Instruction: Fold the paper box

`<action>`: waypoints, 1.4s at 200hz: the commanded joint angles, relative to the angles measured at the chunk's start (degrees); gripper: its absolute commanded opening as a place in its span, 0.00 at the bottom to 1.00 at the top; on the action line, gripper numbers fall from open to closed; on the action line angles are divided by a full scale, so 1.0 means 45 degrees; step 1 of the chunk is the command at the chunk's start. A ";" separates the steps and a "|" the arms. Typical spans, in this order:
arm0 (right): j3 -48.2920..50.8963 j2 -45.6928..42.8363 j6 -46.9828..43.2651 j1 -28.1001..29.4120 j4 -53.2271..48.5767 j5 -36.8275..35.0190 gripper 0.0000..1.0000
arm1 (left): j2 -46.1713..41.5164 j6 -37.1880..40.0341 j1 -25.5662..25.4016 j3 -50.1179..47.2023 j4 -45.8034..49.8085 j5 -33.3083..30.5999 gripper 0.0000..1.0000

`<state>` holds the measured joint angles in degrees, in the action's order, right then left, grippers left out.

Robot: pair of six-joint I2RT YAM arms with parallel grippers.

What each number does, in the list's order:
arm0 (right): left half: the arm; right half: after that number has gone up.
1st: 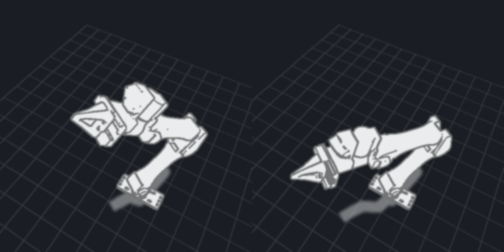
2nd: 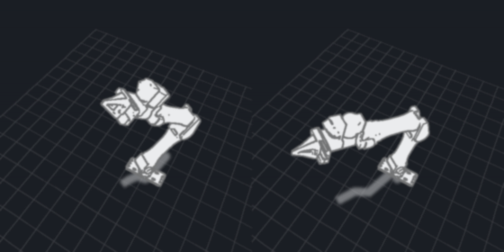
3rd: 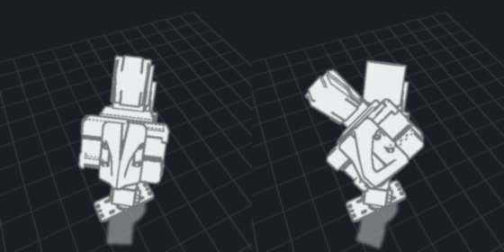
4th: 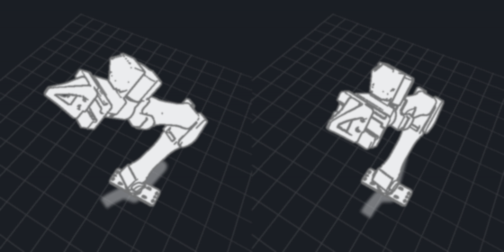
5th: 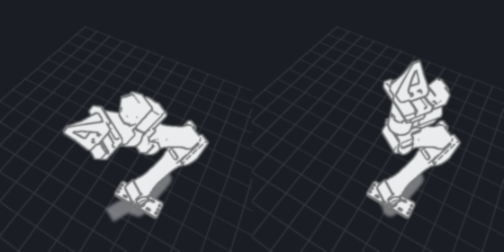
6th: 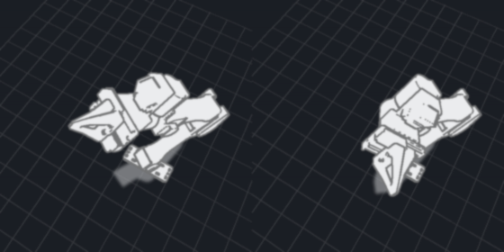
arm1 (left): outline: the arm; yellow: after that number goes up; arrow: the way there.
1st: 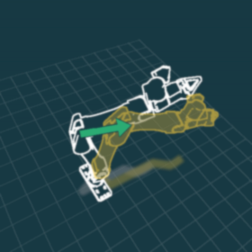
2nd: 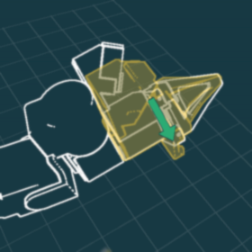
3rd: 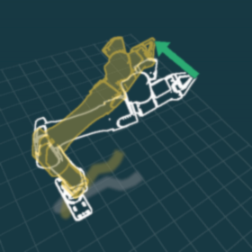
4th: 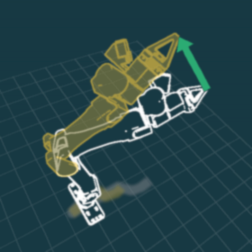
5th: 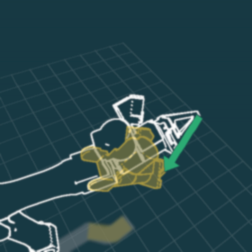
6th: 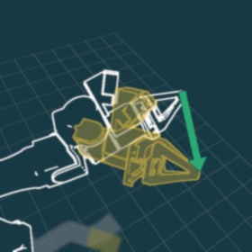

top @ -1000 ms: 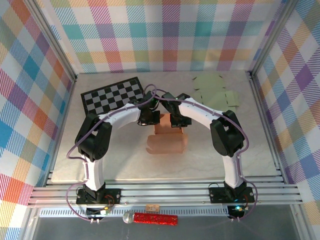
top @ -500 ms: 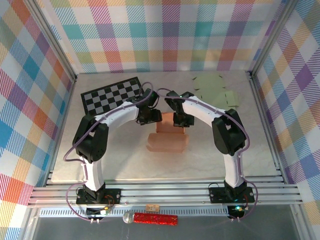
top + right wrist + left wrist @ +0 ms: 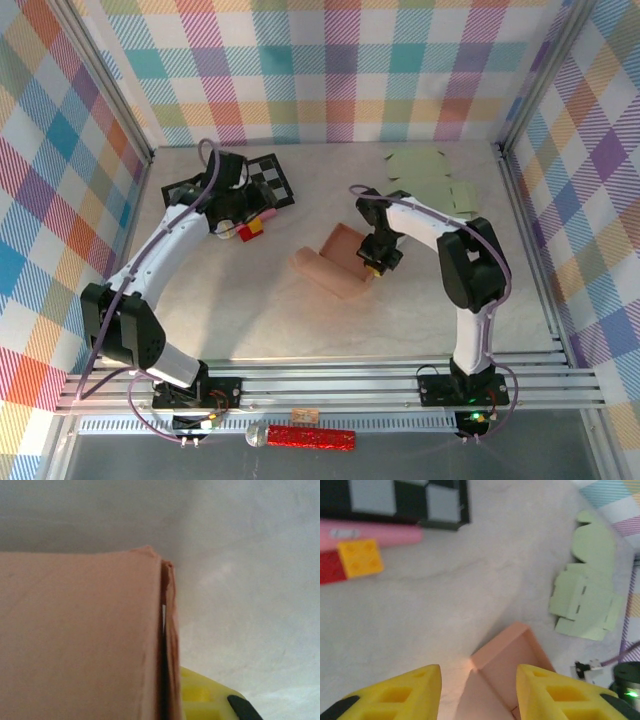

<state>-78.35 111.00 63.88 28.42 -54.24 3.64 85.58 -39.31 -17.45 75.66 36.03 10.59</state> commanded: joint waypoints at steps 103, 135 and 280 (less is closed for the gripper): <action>0.2620 -0.1340 0.9228 0.0663 0.4120 0.3937 0.00 | 0.1136 -0.2656 -0.1518 -0.4220 -0.4929 0.3871 0.38; 0.2586 -0.1048 0.9535 0.0831 0.4448 0.4041 0.00 | 0.1725 -0.2821 -0.1665 -0.4151 -0.5609 0.3915 0.38; 0.1958 -0.2575 0.7877 0.0930 0.3413 0.3943 0.59 | 0.2337 -0.2593 -0.1783 -0.3423 -0.5435 0.3742 0.38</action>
<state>-67.81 104.49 100.51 32.34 -35.68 22.09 95.24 -51.42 -25.10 57.80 10.52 27.40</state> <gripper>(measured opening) 0.557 0.378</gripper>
